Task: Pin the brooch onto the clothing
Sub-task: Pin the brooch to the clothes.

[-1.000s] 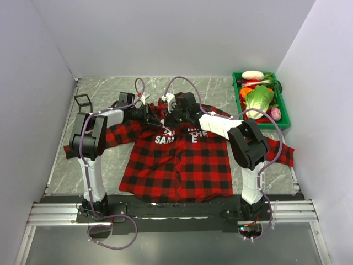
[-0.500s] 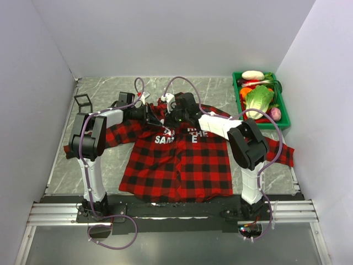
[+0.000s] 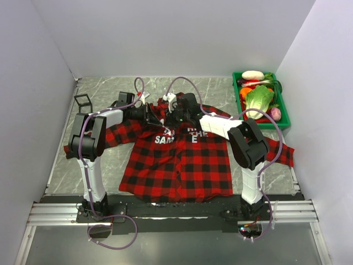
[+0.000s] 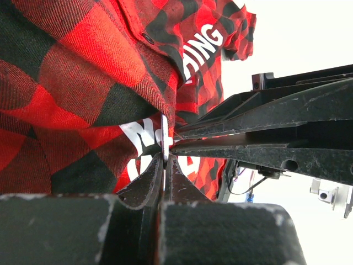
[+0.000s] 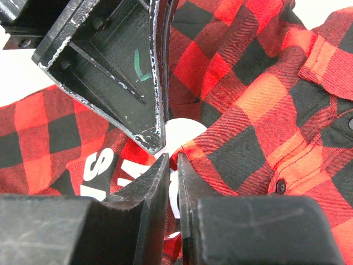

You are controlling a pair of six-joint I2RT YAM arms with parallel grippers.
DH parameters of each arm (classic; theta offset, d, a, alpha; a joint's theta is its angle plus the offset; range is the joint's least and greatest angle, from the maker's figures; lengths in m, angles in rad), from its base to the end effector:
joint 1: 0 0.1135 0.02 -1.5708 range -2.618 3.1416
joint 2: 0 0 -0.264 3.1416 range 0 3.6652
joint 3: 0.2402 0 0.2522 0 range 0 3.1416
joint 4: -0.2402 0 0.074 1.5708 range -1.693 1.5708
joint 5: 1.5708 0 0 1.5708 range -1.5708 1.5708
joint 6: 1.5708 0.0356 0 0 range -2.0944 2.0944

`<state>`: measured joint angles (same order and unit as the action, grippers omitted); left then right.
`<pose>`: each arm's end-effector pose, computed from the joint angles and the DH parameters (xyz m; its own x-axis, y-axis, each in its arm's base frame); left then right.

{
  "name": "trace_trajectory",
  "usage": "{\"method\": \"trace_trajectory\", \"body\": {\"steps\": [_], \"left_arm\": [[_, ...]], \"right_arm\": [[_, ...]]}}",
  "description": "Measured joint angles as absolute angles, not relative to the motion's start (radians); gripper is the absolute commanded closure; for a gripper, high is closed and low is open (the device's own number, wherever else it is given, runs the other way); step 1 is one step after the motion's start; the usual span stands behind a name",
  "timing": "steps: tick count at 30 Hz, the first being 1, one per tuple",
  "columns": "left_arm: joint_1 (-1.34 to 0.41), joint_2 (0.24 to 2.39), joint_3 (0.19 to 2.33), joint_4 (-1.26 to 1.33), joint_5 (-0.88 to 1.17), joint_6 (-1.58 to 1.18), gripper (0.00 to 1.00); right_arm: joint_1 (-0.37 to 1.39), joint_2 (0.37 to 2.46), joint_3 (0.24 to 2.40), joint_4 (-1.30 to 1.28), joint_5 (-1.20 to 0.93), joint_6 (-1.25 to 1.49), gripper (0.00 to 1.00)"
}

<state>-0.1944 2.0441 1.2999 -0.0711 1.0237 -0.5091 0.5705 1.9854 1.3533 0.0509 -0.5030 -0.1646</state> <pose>0.4107 -0.1119 0.1593 -0.9527 -0.0708 -0.2957 0.2413 0.4154 -0.8770 0.3672 0.2560 0.2011 -0.3227 -0.3777 -0.8679 -0.8770 0.4642 0.1241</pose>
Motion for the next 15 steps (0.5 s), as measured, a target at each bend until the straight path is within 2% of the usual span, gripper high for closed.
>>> {"method": "trace_trajectory", "body": {"steps": [3,9,15], "left_arm": [[-0.194,2.043,1.300,-0.071,1.024,-0.508,0.99],[-0.195,2.043,1.300,-0.073,1.025,-0.501,0.99],[-0.196,2.043,1.300,-0.076,1.025,-0.489,0.99]], "right_arm": [[0.569,1.985,1.353,0.052,-0.507,-0.160,0.82],[0.565,1.985,1.353,0.053,-0.509,-0.155,0.94],[0.563,1.985,1.353,0.052,-0.514,-0.155,0.97]]}}
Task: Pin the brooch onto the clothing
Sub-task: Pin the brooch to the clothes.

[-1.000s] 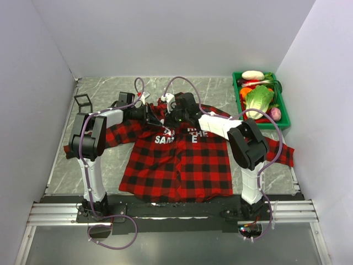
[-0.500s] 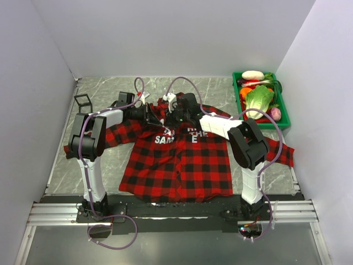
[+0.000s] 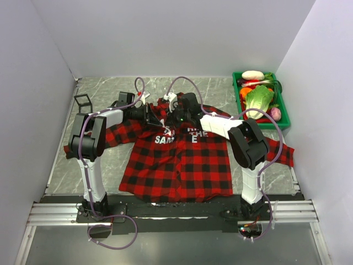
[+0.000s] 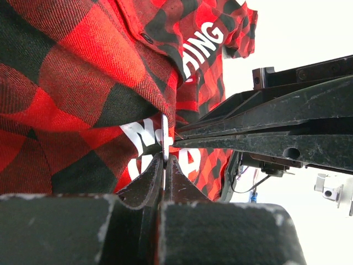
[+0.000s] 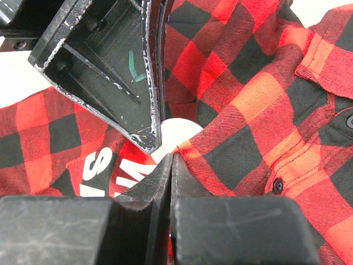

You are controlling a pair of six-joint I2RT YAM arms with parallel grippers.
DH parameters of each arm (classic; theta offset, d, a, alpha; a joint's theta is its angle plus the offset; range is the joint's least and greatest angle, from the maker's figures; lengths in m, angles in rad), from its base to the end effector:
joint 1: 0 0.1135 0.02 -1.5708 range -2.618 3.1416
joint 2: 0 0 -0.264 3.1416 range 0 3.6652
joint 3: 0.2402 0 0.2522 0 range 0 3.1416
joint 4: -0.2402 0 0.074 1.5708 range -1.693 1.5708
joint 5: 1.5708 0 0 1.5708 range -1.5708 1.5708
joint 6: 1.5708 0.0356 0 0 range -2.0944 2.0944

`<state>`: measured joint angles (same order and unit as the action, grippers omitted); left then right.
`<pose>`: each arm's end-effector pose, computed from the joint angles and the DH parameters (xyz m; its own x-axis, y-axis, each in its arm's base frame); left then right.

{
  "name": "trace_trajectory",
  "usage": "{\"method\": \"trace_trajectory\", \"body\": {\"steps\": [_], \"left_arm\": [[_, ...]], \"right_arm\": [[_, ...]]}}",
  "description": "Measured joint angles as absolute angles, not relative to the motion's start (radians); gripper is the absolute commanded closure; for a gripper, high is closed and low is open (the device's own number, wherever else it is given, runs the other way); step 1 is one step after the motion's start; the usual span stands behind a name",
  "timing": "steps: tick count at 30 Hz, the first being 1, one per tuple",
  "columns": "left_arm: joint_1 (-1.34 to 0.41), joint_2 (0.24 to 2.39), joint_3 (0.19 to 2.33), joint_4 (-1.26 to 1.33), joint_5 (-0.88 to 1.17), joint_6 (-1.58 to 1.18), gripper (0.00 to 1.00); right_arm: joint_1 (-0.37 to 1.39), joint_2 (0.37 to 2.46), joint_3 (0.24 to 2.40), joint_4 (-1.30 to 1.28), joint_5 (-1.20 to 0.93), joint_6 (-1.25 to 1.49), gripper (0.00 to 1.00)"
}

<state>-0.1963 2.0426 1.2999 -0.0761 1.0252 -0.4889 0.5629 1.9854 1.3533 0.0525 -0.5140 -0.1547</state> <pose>0.4101 -0.1126 0.1597 -0.9489 -0.0598 -0.3099 0.2586 0.4157 -0.8720 0.3689 0.2535 0.2013 -0.3325 -0.3684 -0.8682 -0.8742 0.4657 0.1371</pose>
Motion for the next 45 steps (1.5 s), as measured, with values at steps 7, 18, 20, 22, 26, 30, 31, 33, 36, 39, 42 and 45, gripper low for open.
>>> {"method": "trace_trajectory", "body": {"steps": [7,18,20,22,26,30,31,33,36,39,42,45], "left_arm": [[-0.197,2.037,1.301,-0.096,1.025,-0.463,0.99],[-0.200,2.037,1.308,-0.139,1.033,-0.430,0.99],[-0.200,2.037,1.308,-0.142,1.034,-0.430,0.99],[-0.200,2.037,1.308,-0.147,1.039,-0.428,0.99],[-0.199,2.037,1.311,-0.160,1.061,-0.421,0.99],[-0.198,2.037,1.325,-0.183,1.080,-0.404,0.99],[-0.198,2.037,1.329,-0.188,1.083,-0.401,0.99],[-0.198,2.036,1.333,-0.194,1.088,-0.399,0.99],[-0.198,2.035,1.334,-0.200,1.103,-0.400,0.99],[-0.198,2.035,1.335,-0.202,1.115,-0.401,0.99],[-0.198,2.035,1.338,-0.207,1.125,-0.402,0.99],[-0.198,2.035,1.338,-0.207,1.129,-0.405,0.99]], "right_arm": [[0.562,1.985,1.351,0.052,-0.524,-0.156,1.00],[0.551,1.963,1.304,0.076,-0.544,-0.162,0.68],[0.545,1.962,1.305,0.072,-0.546,-0.158,0.61],[0.541,1.960,1.303,0.072,-0.543,-0.158,0.60],[0.529,1.942,1.300,0.066,-0.535,-0.162,0.60],[0.518,1.914,1.300,0.063,-0.525,-0.194,0.63],[0.517,1.908,1.300,0.063,-0.525,-0.203,0.64],[0.517,1.902,1.301,0.063,-0.526,-0.216,0.64],[0.520,1.901,1.301,0.054,-0.527,-0.243,0.64],[0.529,1.901,1.301,0.042,-0.525,-0.263,0.65],[0.542,1.901,1.301,0.036,-0.521,-0.280,0.66],[0.558,1.901,1.301,0.036,-0.518,-0.290,0.68]]}}
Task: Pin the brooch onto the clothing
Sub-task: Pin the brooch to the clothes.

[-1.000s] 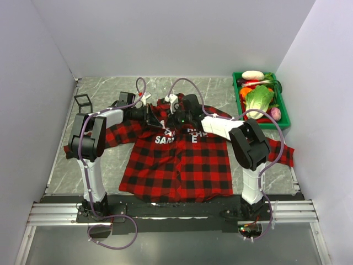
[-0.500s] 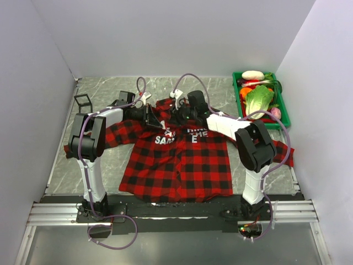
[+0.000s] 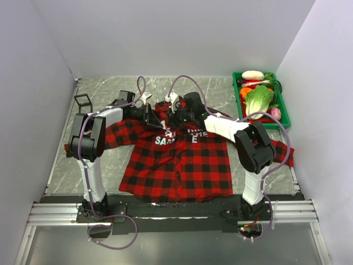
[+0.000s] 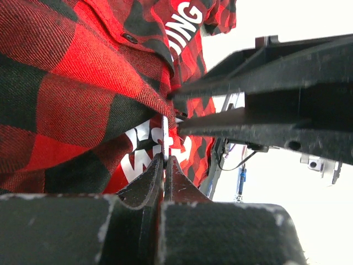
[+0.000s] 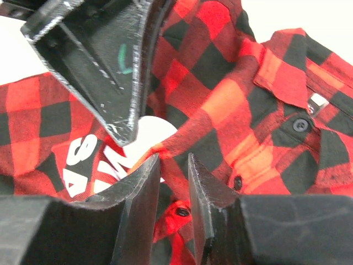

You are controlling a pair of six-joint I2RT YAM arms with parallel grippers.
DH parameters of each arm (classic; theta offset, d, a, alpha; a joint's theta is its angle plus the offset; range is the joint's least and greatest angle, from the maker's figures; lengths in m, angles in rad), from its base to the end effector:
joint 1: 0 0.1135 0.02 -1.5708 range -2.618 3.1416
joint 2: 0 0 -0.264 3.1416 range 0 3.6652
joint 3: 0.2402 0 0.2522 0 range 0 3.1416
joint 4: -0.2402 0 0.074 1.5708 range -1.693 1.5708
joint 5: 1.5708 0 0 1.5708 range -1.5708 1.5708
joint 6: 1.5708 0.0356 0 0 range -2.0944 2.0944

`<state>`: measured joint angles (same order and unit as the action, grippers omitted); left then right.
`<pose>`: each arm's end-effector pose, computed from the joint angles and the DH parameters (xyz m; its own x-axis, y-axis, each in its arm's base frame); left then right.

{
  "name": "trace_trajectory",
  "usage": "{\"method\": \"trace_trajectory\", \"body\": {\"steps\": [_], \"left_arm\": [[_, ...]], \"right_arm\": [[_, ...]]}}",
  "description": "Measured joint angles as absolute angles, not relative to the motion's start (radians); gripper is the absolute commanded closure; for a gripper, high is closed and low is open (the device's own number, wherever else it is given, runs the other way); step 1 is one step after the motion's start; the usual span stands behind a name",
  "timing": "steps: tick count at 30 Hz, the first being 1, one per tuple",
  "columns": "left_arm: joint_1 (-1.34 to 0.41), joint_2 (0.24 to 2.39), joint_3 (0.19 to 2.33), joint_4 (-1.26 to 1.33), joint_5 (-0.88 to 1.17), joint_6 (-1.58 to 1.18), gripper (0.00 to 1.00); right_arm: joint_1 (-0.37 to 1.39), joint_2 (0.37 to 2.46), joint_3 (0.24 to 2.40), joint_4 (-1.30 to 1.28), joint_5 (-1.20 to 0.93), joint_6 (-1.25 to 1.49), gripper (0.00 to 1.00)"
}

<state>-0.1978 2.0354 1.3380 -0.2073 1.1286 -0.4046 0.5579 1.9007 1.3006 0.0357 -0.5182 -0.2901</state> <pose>0.4052 -0.1140 0.1680 -0.9573 0.0201 -0.2883 0.2772 0.3456 -0.8965 0.3557 0.2427 0.2183 -0.2017 -0.4188 -0.8854 -0.9107 0.4129 0.0122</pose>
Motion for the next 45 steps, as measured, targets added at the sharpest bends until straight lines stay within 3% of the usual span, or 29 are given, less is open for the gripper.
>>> {"method": "trace_trajectory", "body": {"steps": [12,19,29,33,45], "left_arm": [[-0.197,2.035,1.338,-0.204,1.128,-0.417,0.99],[-0.196,2.035,1.338,-0.205,1.128,-0.416,0.99],[-0.196,2.035,1.338,-0.209,1.128,-0.413,0.99],[-0.196,2.035,1.340,-0.216,1.128,-0.408,0.99],[-0.200,2.035,1.354,-0.261,1.127,-0.390,0.99]], "right_arm": [[0.574,1.900,1.301,0.034,-0.506,-0.307,0.74],[0.582,1.900,1.301,0.035,-0.506,-0.308,0.84],[0.587,1.900,1.301,0.034,-0.506,-0.308,0.92],[0.589,1.900,1.306,0.025,-0.506,-0.309,1.00],[0.597,1.903,1.332,-0.023,-0.506,-0.330,1.00]]}}
